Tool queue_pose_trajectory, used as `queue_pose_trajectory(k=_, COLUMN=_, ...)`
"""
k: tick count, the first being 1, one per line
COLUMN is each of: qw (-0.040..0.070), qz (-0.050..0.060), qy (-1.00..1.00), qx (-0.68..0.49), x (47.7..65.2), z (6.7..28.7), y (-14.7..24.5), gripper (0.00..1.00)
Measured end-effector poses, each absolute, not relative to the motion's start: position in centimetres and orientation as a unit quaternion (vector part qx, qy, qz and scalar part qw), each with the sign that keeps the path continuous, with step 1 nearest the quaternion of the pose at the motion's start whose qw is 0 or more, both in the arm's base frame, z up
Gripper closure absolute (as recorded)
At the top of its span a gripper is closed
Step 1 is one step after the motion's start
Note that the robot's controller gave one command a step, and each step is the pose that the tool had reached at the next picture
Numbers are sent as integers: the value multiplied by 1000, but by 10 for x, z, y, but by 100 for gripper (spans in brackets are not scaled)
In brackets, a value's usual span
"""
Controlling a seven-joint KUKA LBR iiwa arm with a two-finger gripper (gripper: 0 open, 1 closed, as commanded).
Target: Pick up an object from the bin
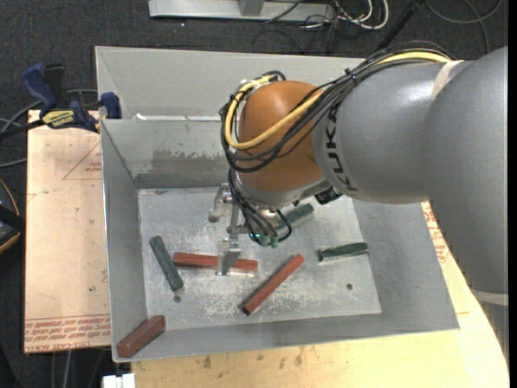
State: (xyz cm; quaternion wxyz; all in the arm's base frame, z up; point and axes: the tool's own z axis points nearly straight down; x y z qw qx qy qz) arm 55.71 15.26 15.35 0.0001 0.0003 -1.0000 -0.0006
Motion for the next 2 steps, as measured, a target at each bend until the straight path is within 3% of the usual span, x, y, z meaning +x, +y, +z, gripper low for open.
queue_pose_trajectory(k=1, qw=-5, qz=-3, qy=-1000, qx=3, x=570, z=77, y=177, gripper=100)
queue_pose_trajectory(k=2, qw=-5, qz=-3, qy=-1000, qx=3, x=570, z=77, y=177, gripper=100)
